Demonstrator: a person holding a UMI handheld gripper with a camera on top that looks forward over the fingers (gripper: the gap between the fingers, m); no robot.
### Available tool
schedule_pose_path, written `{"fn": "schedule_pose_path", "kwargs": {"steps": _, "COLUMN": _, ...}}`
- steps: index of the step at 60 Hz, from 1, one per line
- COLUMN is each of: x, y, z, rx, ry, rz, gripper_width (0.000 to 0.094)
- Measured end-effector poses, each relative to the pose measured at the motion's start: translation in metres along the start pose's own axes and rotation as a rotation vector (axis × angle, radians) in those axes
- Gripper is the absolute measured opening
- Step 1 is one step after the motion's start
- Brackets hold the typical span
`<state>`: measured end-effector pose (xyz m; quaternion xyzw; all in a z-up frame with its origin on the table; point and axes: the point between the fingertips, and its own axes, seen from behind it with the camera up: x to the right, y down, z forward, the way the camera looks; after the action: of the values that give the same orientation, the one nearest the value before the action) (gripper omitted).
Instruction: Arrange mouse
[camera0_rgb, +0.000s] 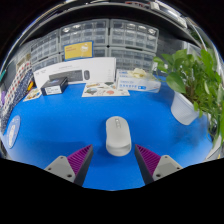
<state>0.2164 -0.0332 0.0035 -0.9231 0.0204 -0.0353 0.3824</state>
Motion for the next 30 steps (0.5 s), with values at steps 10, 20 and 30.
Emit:
{"fn": "schedule_pose_path", "kwargs": {"steps": 10, "x": 0.007, "y": -0.019, "z": 0.035, "rx": -0.008, "ry": -0.056, "rz": -0.014, "gripper_width": 0.0825}}
{"fn": "schedule_pose_path", "kwargs": {"steps": 20, "x": 0.002, "y": -0.033, "z": 0.05, "rx": -0.003, "ry": -0.089, "rz": -0.007, "gripper_width": 0.068}}
{"fn": "schedule_pose_path", "kwargs": {"steps": 30, "x": 0.008, "y": -0.037, "z": 0.056, "rx": 0.005, "ry": -0.069, "rz": 0.011, "gripper_width": 0.0485}}
